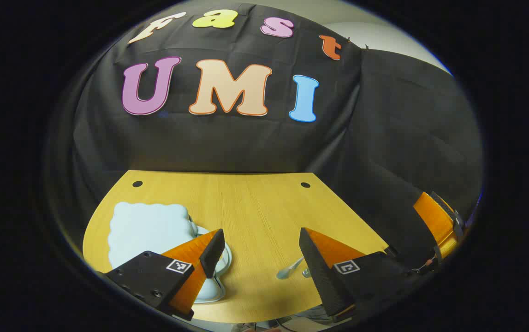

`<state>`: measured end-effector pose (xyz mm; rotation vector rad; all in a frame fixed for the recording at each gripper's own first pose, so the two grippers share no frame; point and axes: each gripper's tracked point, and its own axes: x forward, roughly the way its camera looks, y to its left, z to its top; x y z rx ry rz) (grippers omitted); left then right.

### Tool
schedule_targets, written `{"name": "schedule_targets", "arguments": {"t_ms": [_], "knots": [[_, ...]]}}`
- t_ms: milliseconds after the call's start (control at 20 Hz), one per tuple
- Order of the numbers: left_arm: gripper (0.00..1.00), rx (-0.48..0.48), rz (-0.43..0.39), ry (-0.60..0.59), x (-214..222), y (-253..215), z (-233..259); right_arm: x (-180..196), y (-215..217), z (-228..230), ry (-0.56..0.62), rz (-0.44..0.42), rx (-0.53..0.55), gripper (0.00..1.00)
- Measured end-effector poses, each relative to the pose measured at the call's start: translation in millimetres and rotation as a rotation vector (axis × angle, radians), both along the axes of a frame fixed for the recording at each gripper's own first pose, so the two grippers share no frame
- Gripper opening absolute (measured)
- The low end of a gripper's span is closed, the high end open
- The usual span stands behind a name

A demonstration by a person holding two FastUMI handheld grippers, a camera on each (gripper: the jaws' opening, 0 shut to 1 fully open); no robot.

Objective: First open the suitcase, pack the skin care products into it, and then close the suitcase.

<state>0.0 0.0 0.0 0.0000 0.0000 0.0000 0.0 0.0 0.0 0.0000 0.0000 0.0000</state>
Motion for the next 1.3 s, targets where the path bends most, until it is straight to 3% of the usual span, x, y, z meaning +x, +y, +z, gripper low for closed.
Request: {"name": "schedule_targets", "arguments": {"t_ms": [750,1300], "knots": [[0.95,0.000,0.022,0.030,-16.8,6.5,-20.9,-2.5,1.5,-5.1,0.018,0.016,0.015,1.00],[0.94,-0.119,0.100,0.169,0.9,70.9,-31.3,0.1,6.5,-20.9,0.046,0.049,0.039,0.96]]}}
